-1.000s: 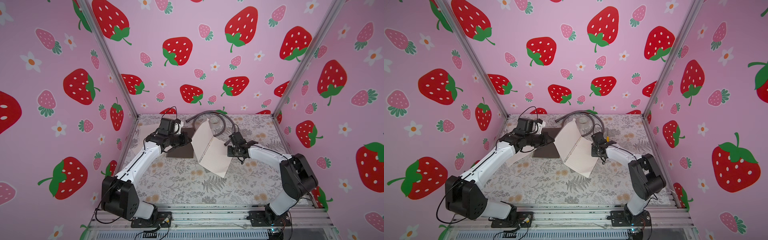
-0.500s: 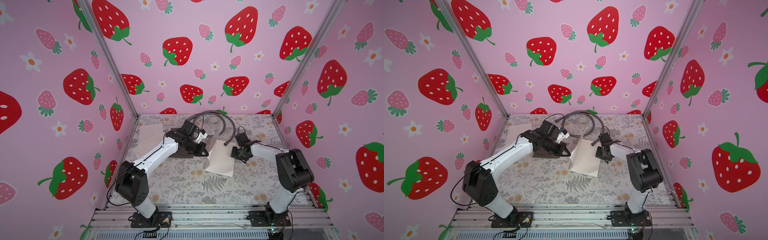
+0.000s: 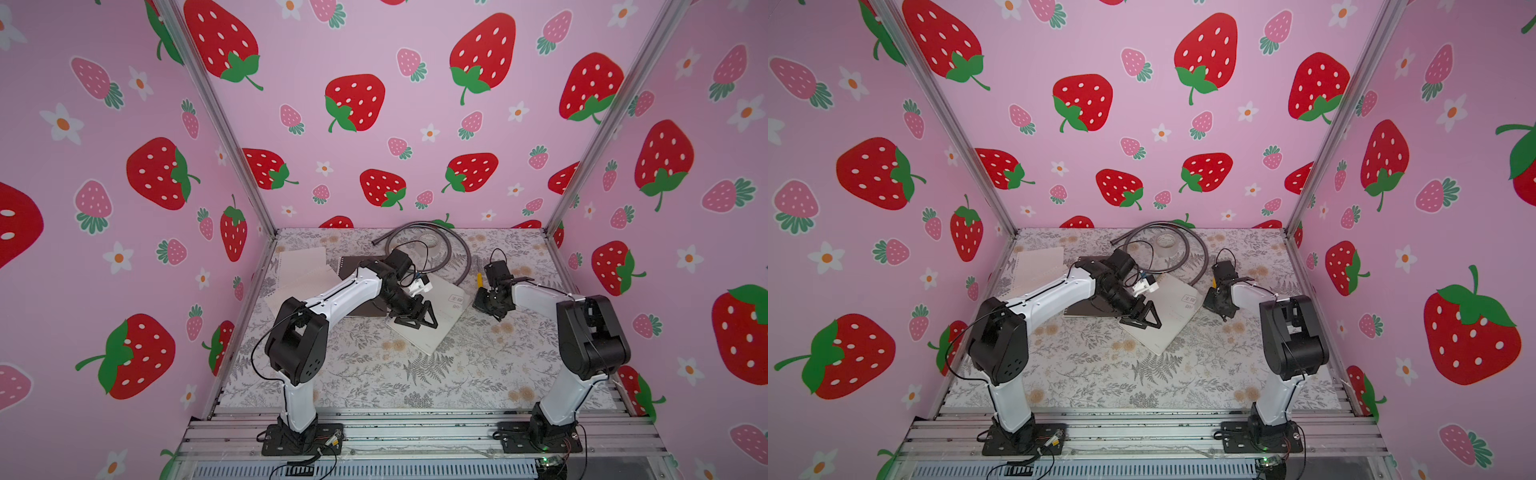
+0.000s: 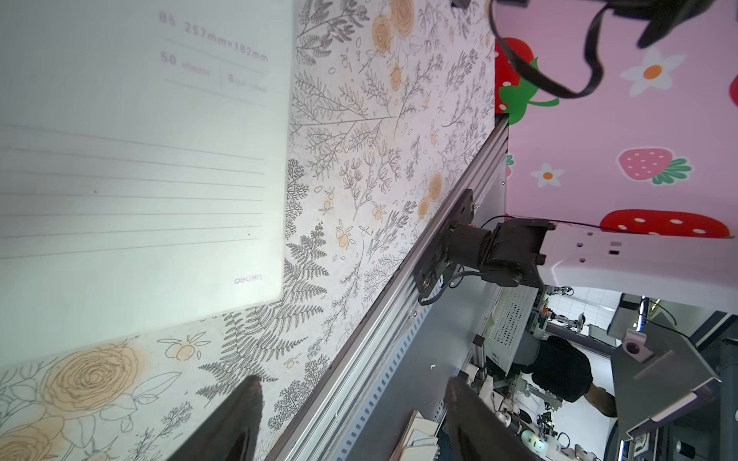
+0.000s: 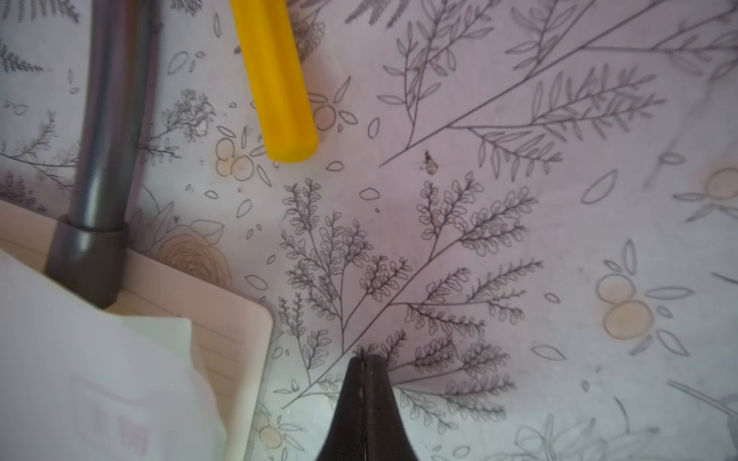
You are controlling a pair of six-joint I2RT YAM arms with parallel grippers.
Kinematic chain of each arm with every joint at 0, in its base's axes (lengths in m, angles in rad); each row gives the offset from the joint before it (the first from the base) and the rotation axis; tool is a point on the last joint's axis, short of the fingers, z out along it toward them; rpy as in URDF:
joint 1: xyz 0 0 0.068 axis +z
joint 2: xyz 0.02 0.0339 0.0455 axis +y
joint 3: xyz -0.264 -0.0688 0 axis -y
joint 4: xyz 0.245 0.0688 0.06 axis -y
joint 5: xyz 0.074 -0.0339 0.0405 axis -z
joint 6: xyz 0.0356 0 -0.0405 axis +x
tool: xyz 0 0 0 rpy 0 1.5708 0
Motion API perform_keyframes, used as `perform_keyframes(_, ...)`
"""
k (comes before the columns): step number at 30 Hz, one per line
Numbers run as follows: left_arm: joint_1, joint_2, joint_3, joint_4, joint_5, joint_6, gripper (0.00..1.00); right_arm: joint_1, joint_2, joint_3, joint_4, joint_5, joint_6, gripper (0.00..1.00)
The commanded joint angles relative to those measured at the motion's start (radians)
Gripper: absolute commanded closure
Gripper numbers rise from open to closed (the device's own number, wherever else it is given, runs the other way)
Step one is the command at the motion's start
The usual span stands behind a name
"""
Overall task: Tear off pages from different notebooks
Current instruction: Close the notebook at the center of the board, then adjust the notebook at the center of the board.
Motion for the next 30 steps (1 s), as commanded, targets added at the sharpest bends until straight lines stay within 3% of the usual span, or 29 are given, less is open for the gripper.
perform_keyframes(1,0.038,-0.089,-0.04,0.031,0.032,-0.021,0.26,0.001,0.044,0.018,0.006,-0.06,-0.011,0.99)
perform_keyframes(10,0.211,-0.266,-0.251,0.251,-0.006,-0.211,0.32,0.104,0.189,0.134,0.061,-0.204,-0.003,0.99)
perform_keyframes(18,0.235,-0.317,-0.302,0.248,-0.038,-0.226,0.33,0.193,0.346,0.341,0.072,-0.244,-0.024,0.99)
perform_keyframes(23,0.254,-0.352,-0.337,0.249,-0.076,-0.235,0.33,0.194,0.323,0.355,0.154,-0.256,-0.054,0.94)
perform_keyframes(26,0.27,-0.407,-0.355,0.238,-0.182,-0.231,0.33,0.203,0.274,0.357,0.209,-0.223,-0.116,0.87)
perform_keyframes(30,0.275,-0.546,-0.376,0.216,-0.5,-0.212,0.3,0.22,0.119,0.301,0.302,0.028,-0.192,0.84)
